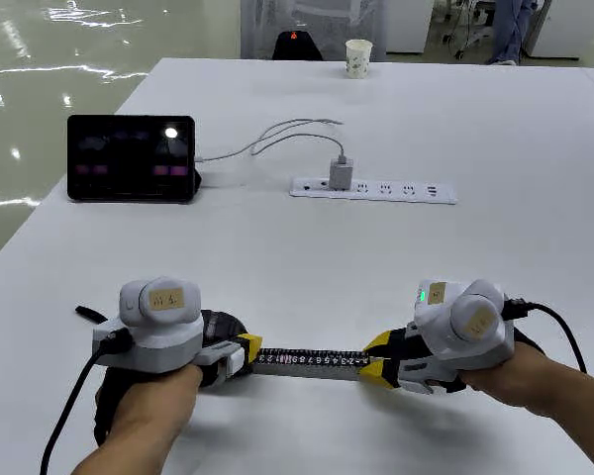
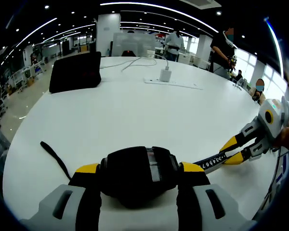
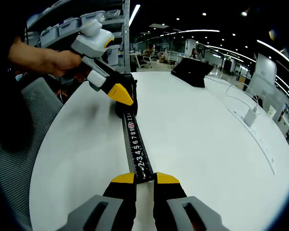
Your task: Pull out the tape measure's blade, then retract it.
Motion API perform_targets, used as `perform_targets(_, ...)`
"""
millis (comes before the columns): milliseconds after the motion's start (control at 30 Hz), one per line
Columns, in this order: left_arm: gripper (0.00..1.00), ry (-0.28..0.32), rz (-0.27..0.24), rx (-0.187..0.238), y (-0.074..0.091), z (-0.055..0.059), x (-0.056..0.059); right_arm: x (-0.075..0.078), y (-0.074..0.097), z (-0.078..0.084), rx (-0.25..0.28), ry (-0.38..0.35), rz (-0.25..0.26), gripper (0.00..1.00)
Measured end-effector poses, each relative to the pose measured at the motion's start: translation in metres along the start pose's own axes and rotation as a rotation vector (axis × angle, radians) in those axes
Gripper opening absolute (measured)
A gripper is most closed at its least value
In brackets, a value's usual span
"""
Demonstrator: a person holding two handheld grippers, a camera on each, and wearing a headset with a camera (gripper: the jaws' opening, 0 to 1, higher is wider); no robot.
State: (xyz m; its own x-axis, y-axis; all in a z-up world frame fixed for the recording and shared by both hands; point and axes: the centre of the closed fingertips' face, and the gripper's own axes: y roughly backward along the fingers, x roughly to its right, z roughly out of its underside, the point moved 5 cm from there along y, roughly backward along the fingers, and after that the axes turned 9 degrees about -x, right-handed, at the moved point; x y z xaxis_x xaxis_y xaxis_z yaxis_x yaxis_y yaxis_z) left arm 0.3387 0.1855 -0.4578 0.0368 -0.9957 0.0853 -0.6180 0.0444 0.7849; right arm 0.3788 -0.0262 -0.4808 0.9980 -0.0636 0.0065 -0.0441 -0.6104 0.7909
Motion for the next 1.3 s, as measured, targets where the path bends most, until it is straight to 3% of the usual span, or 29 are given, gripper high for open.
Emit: perform_targets(1300, 0.58, 0.009, 0.009, -0.001, 0.000, 0.000, -0.001, -0.006, -0.029, -0.032, 0.030, 0.004, -0.035, 0.09)
